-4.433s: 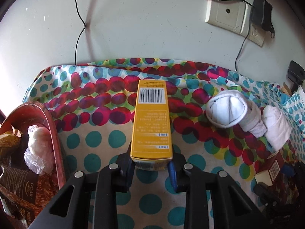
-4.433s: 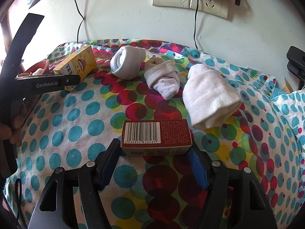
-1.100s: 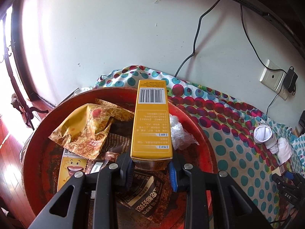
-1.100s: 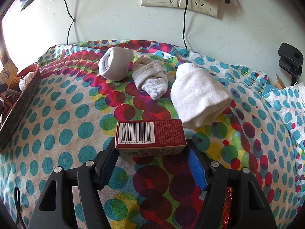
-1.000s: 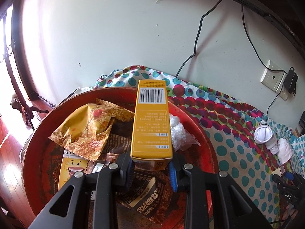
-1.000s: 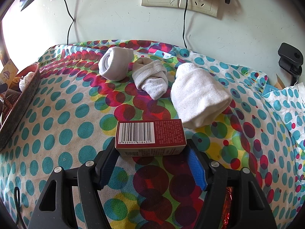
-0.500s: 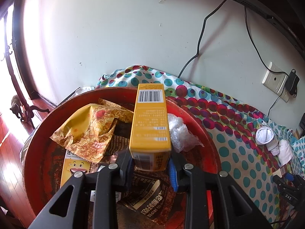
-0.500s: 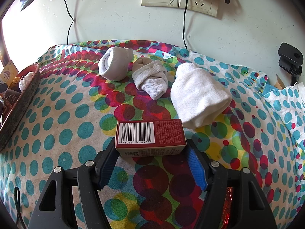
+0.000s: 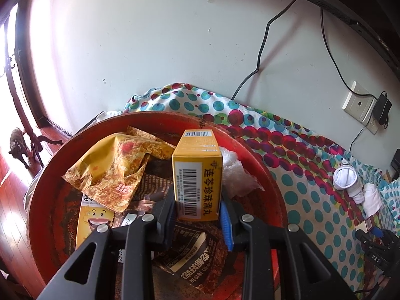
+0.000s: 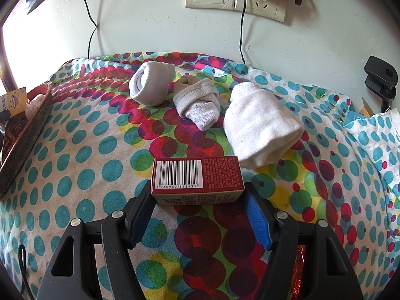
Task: Organize objects
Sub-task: 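Lower the yellow box into the red tray and open the left gripper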
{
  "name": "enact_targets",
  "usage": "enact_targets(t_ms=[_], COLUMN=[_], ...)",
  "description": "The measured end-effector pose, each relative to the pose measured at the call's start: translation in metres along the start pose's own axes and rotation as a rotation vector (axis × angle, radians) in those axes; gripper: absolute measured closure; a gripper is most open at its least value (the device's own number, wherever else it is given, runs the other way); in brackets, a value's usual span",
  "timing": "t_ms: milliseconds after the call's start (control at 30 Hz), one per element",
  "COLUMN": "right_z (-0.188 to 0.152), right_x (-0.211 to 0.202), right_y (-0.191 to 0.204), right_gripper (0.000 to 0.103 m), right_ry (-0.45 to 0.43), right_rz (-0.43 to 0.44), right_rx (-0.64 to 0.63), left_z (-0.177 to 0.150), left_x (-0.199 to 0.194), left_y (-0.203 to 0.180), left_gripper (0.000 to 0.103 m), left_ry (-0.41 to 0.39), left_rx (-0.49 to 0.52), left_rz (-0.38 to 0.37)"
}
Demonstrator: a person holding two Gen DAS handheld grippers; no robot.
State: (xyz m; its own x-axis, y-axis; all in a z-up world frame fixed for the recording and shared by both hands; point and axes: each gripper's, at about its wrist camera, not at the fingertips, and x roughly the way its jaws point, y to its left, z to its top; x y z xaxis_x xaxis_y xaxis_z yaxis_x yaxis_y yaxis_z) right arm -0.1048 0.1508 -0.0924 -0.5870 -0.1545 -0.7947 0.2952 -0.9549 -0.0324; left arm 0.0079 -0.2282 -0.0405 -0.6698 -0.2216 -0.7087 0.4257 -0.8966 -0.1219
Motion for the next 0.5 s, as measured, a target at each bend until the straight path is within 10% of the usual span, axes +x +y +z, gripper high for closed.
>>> enact_targets(t_ms=[500], right_z=[0.000], right_x=[0.000], right_y=[0.000], right_gripper=[0.036], right_ry=[0.002], right_rz=[0.002], right_rx=[-0.001], left_z=[0.003], left_x=[-0.014], left_y=[-0.002], left_gripper=[0.059], left_ry=[-0.053], left_rx=[-0.004], left_rz=[-0.012])
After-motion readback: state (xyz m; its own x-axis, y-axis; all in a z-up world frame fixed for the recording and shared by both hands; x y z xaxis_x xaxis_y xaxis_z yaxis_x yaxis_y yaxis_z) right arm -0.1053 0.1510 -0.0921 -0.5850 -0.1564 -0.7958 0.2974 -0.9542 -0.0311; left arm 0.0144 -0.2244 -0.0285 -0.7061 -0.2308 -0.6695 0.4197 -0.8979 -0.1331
